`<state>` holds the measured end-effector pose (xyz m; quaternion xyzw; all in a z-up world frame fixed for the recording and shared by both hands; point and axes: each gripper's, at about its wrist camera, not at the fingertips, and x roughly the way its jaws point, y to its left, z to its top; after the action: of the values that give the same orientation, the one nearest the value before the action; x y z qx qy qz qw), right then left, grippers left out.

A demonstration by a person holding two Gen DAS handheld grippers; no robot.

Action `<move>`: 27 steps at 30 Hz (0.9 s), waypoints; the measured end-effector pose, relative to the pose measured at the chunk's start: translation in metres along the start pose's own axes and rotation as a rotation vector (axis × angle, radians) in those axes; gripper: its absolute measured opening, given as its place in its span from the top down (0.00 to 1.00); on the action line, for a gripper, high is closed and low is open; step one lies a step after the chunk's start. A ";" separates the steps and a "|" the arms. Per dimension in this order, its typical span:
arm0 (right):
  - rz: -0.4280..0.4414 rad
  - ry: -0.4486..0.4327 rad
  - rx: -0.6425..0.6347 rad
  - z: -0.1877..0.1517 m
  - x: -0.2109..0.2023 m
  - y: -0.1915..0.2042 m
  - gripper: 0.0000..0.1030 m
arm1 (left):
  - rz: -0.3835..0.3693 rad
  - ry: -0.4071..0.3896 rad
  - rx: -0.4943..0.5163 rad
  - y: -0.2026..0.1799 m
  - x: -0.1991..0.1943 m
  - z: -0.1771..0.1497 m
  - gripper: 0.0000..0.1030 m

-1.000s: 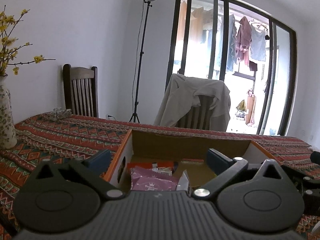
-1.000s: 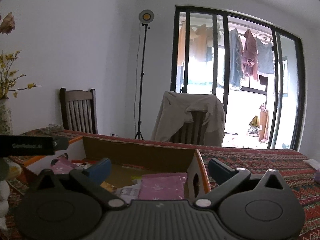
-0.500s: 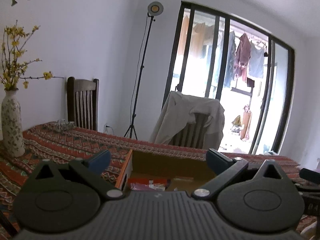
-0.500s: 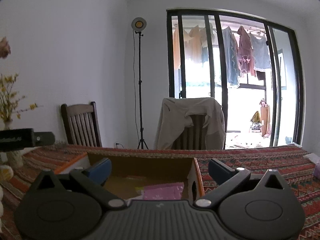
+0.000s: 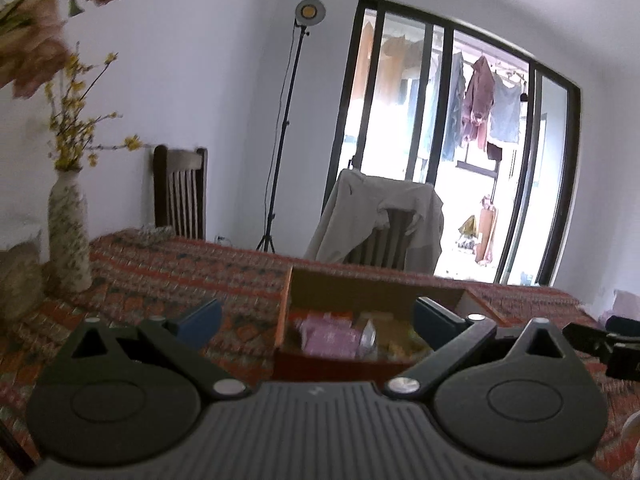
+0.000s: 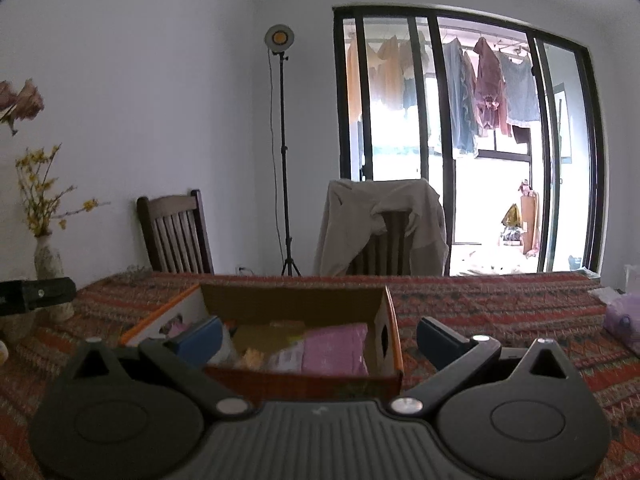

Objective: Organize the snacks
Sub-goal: 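Return to the pile and grasp a white wrapped packet with the right gripper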

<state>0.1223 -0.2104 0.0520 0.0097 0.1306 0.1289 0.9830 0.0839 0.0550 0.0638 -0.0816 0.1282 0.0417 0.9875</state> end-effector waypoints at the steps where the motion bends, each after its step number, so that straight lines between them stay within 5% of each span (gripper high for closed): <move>1: 0.001 0.009 -0.003 -0.004 -0.005 0.001 0.00 | 0.003 0.013 0.006 0.002 -0.004 -0.004 0.00; 14: 0.023 0.125 -0.008 -0.059 -0.045 0.019 0.00 | 0.009 0.136 -0.028 0.022 -0.042 -0.068 0.00; 27: 0.046 0.193 -0.018 -0.087 -0.073 0.031 0.00 | -0.016 0.166 -0.014 0.014 -0.063 -0.083 0.00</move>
<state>0.0236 -0.2009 -0.0122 -0.0086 0.2232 0.1528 0.9627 0.0017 0.0503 -0.0009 -0.0929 0.2088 0.0278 0.9731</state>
